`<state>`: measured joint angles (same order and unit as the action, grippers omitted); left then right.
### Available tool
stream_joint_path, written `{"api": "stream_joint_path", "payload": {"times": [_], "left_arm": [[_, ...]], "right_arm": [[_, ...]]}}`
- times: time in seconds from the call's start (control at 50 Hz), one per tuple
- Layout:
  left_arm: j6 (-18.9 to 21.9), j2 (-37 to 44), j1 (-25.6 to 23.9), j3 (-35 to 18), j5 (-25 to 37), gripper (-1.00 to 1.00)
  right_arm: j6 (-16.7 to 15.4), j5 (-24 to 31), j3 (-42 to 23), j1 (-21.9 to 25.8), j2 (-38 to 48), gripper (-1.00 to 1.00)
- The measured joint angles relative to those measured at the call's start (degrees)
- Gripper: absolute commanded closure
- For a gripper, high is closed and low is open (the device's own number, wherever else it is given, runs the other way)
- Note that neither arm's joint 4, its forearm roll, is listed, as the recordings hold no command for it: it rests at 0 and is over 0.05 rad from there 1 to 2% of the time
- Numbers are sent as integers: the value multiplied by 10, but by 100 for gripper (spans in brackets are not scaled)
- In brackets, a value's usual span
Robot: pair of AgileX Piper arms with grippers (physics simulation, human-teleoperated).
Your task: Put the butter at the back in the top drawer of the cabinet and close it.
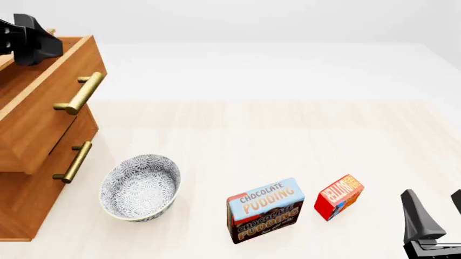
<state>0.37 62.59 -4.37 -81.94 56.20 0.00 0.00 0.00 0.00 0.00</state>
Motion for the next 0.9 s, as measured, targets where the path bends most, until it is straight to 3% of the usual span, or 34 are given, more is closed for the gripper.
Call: {"api": "stream_joint_path", "payload": {"times": [0.9], "left_arm": [[-19, 25, 17, 15, -28, -100]], "right_arm": [[0, 0, 0, 0, 0, -100]]}}
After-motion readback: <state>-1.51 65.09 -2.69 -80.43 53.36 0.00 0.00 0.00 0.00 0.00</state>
